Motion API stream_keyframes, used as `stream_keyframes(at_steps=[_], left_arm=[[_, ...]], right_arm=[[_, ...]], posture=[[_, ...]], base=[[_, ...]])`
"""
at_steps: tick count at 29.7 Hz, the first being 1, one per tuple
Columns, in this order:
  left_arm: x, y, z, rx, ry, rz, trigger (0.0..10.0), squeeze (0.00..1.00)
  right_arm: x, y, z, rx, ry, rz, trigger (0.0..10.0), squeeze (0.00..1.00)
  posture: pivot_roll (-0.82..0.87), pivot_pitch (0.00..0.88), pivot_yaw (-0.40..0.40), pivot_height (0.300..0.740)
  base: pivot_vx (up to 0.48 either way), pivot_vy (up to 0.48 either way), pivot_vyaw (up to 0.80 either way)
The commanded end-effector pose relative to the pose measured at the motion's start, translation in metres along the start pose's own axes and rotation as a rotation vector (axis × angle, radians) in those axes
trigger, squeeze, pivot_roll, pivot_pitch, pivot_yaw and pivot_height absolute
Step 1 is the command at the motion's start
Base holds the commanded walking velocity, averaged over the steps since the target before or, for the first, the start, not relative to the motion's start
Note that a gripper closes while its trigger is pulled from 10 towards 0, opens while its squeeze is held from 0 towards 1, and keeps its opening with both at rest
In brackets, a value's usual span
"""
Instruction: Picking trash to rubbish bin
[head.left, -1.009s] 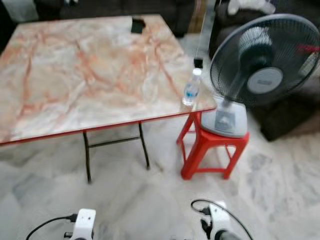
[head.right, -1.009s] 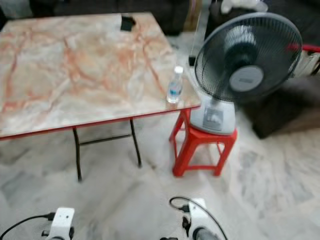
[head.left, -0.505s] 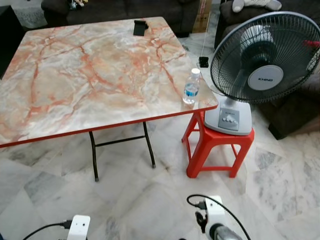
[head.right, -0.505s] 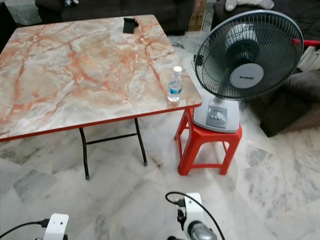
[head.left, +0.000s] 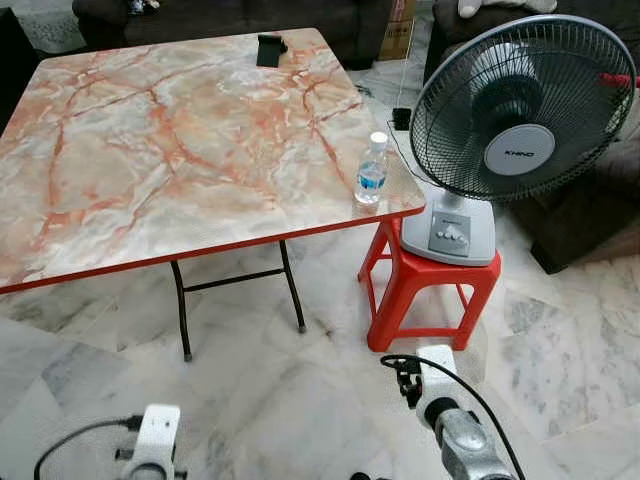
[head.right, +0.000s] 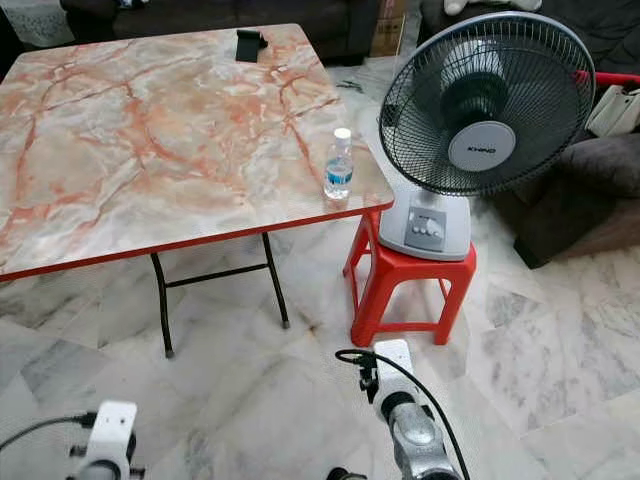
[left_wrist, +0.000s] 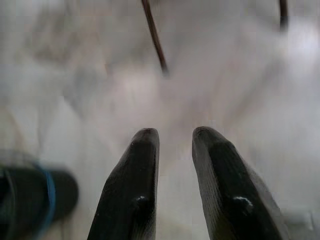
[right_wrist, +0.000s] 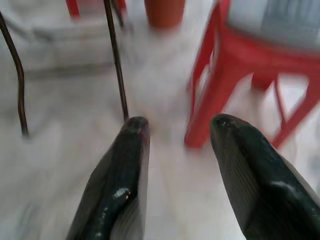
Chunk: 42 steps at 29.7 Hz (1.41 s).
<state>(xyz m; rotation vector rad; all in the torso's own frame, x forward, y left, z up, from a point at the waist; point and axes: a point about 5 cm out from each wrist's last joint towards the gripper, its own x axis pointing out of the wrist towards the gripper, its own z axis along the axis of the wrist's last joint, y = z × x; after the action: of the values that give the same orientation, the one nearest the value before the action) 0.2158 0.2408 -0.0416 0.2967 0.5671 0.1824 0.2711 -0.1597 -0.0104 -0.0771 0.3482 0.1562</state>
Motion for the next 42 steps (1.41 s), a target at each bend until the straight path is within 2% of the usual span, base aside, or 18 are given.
stream_keyframes(at_steps=[1,2,4,8,13,17,22,24,25,29,31,32,34,37,39,40,41,42], left_arm=[[0.000,0.002,0.003,0.033,-0.029,0.001,10.0,0.00],[0.001,0.003,0.004,0.028,-0.032,0.004,10.0,0.00],[0.004,0.001,0.011,0.018,-0.048,0.004,10.0,0.00],[0.007,-0.008,0.019,0.023,-0.065,-0.021,10.0,0.00],[0.008,-0.018,0.027,0.038,-0.091,-0.054,10.0,0.00],[0.010,-0.024,0.036,0.018,-0.124,-0.074,10.0,0.00],[0.012,-0.049,0.080,-0.027,-0.315,-0.192,10.0,0.00],[0.012,-0.053,0.086,-0.030,-0.343,-0.219,10.0,0.00],[0.011,-0.061,0.095,-0.041,-0.370,-0.272,10.0,0.00],[0.012,-0.065,0.093,-0.013,-0.341,-0.301,10.0,0.00],[0.014,-0.052,0.060,-0.020,-0.171,-0.238,10.0,0.00],[0.014,-0.049,0.054,-0.018,-0.144,-0.222,10.0,0.00],[0.013,-0.045,0.055,-0.017,-0.173,-0.222,10.0,0.00],[0.010,-0.046,0.075,0.028,-0.327,-0.242,10.0,0.00],[-0.003,-0.047,0.119,0.031,-0.589,-0.240,10.0,0.00],[-0.003,-0.047,0.119,0.031,-0.589,-0.240,10.0,0.00],[-0.008,-0.046,0.133,0.011,-0.658,-0.233,10.0,0.00],[-0.010,-0.046,0.137,0.001,-0.674,-0.229,10.0,0.00]], right_arm=[[0.006,0.003,0.020,-0.012,-0.101,0.016,10.0,0.00],[0.010,0.006,0.029,0.001,-0.142,0.023,10.0,0.00],[0.022,0.018,0.069,0.014,-0.294,0.056,10.0,0.00],[0.034,0.033,0.118,0.012,-0.440,0.087,10.0,0.00],[0.040,0.051,0.155,-0.014,-0.537,0.161,10.0,0.00],[0.041,0.056,0.164,0.000,-0.551,0.169,10.0,0.00],[0.043,0.059,0.164,0.010,-0.539,0.164,10.0,0.00],[0.043,0.059,0.164,0.011,-0.539,0.165,10.0,0.00],[0.043,0.059,0.164,0.015,-0.543,0.162,10.0,0.00],[0.042,0.057,0.165,0.019,-0.549,0.155,10.0,0.00],[0.042,0.053,0.175,0.032,-0.586,0.130,10.0,0.00],[0.042,0.052,0.178,0.029,-0.594,0.124,10.0,0.00],[0.041,0.048,0.182,0.027,-0.609,0.115,10.0,0.00],[0.041,0.043,0.186,0.025,-0.623,0.101,10.0,0.00],[0.041,0.038,0.190,0.026,-0.637,0.087,10.0,0.00],[0.041,0.038,0.190,0.026,-0.637,0.087,10.0,0.00],[0.041,0.037,0.191,0.025,-0.640,0.083,10.0,0.00],[0.041,0.037,0.192,0.024,-0.641,0.081,10.0,0.00]], posture=[[0.09,0.132,-0.018,0.740],[0.09,0.132,-0.018,0.740],[0.09,0.123,-0.017,0.740],[0.09,0.117,-0.016,0.740],[0.10,0.123,-0.029,0.740],[0.11,0.131,-0.032,0.740],[0.12,0.144,-0.030,0.740],[0.12,0.145,-0.030,0.740],[0.12,0.147,-0.026,0.740],[0.12,0.147,-0.026,0.740],[0.10,0.150,-0.017,0.740],[0.10,0.150,-0.016,0.740],[0.10,0.154,-0.015,0.740],[0.11,0.156,-0.015,0.740],[0.11,0.156,-0.014,0.740],[0.11,0.156,-0.014,0.740],[0.12,0.157,-0.015,0.740],[0.12,0.157,-0.016,0.740]], base=[[0.000,0.000,0.00],[0.000,0.000,0.00],[0.000,0.000,0.00],[0.000,0.000,0.00],[0.000,0.000,0.00],[0.000,0.000,0.00],[0.000,0.000,0.00],[0.000,0.000,0.00],[0.000,0.000,0.00],[0.000,0.000,0.00],[0.000,0.000,0.00],[0.000,0.000,0.00],[0.000,0.000,0.00],[0.000,0.000,0.00],[0.000,0.000,0.00],[0.000,0.000,0.00],[0.000,0.000,0.00],[0.000,0.000,0.00]])
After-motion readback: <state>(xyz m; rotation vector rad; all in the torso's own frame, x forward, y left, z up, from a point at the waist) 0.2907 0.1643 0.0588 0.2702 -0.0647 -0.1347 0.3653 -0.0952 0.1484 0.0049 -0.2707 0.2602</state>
